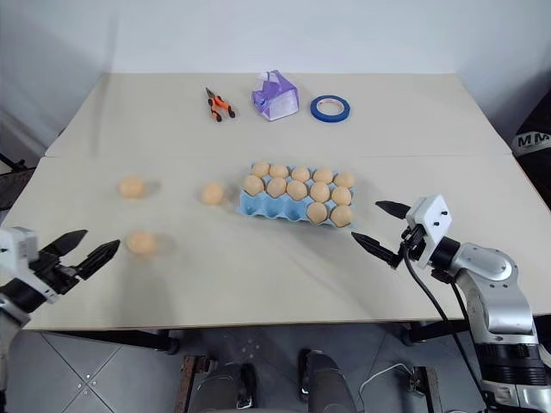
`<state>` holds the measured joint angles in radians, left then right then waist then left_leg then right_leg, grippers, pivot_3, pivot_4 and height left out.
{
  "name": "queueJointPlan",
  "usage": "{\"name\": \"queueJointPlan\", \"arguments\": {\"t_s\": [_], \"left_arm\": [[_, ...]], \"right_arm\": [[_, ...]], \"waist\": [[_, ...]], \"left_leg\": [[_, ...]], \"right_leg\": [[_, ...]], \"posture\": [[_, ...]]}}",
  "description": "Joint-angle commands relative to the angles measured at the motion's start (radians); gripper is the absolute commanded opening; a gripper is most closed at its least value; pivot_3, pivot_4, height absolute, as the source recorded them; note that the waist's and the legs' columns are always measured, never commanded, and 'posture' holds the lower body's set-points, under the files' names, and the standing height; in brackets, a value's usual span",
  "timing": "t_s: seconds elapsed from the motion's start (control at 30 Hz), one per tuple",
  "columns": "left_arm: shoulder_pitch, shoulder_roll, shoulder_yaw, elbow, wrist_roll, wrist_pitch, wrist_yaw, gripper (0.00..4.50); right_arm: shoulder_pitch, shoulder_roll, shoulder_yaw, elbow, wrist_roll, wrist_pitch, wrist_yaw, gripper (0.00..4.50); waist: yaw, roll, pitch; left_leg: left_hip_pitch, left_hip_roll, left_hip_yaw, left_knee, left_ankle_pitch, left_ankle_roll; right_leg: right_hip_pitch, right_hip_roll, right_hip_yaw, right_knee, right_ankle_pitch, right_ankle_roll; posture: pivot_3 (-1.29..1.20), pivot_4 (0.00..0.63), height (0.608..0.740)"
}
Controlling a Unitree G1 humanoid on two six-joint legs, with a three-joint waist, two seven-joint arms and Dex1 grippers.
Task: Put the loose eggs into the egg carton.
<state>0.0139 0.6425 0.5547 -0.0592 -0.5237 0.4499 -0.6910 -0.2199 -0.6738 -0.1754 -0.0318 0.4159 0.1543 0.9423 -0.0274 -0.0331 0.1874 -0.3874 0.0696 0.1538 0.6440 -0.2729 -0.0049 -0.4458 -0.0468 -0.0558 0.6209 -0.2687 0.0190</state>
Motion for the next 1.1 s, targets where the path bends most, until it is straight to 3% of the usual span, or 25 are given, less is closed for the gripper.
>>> {"name": "queueJointPlan", "arguments": {"t_s": [0.03, 0.3, 0.4, 0.5, 0.57, 0.8, 1.1], "left_arm": [[-0.063, 0.02, -0.081, 0.059, 0.048, -0.046, -0.024, 4.48], [-0.184, 0.036, -0.212, 0.242, 0.144, -0.12, -0.065, 4.48], [-0.204, 0.044, -0.226, 0.267, 0.161, -0.103, -0.054, 3.88], [-0.201, 0.05, -0.23, 0.257, 0.161, -0.106, -0.066, 2.84], [-0.205, 0.054, -0.227, 0.251, 0.163, -0.112, -0.066, 2.44], [-0.305, 0.058, -0.252, 0.179, 0.152, -0.094, -0.062, 2.41], [-0.578, -0.031, -0.427, 0.163, 0.139, -0.069, -0.143, 2.4]], "right_arm": [[-0.008, -0.012, -0.019, -0.017, 0.008, -0.004, 0.005, 4.5], [0.018, -0.032, -0.044, -0.035, 0.01, -0.002, 0.0, 4.5], [0.028, -0.035, -0.052, -0.041, 0.011, -0.001, -0.009, 4.5], [0.037, -0.036, -0.058, -0.045, 0.012, -0.002, -0.01, 4.5], [0.041, -0.034, -0.06, -0.046, 0.01, -0.003, -0.012, 4.5], [0.026, -0.029, -0.05, -0.028, 0.003, -0.01, -0.013, 4.5], [0.023, -0.014, -0.043, -0.027, -0.001, -0.02, -0.017, 4.5]], "waist": [[0.0, 0.0, 0.0], [-0.002, 0.0, 0.0], [-0.001, 0.0, 0.0], [-0.001, 0.0, 0.0], [-0.001, 0.0, 0.0], [0.001, 0.0, 0.0], [0.001, 0.0, 0.0]], "left_leg": [[0.0, 0.0, 0.0, 0.0, 0.0, 0.0], [0.001, 0.001, 0.002, 0.0, -0.001, 0.001], [0.001, 0.002, 0.003, 0.0, -0.001, 0.001], [0.001, 0.002, 0.003, 0.001, -0.002, 0.001], [0.001, 0.002, 0.003, 0.001, -0.002, 0.0], [0.001, 0.002, 0.003, 0.002, -0.002, 0.0], [0.001, -0.001, 0.005, 0.003, 0.001, 0.006]], "right_leg": [[0.0, 0.0, 0.0, 0.0, 0.0, 0.0], [-0.001, 0.001, -0.001, 0.002, 0.0, 0.0], [-0.001, 0.001, -0.001, 0.003, 0.0, 0.0], [-0.001, 0.001, -0.001, 0.003, 0.0, 0.0], [-0.001, 0.0, 0.0, 0.003, 0.0, 0.0], [-0.001, 0.0, 0.0, 0.005, 0.0, 0.0], [0.0, 0.0, 0.001, 0.005, 0.001, 0.003]], "posture": [[0.0, 0.15, 0.74], [0.0, 0.15, 0.74], [0.0, 0.15, 0.74], [0.0, 0.15, 0.74], [0.0, 0.15, 0.74], [0.0, 0.15, 0.74], [0.0, 0.15, 0.74]]}}
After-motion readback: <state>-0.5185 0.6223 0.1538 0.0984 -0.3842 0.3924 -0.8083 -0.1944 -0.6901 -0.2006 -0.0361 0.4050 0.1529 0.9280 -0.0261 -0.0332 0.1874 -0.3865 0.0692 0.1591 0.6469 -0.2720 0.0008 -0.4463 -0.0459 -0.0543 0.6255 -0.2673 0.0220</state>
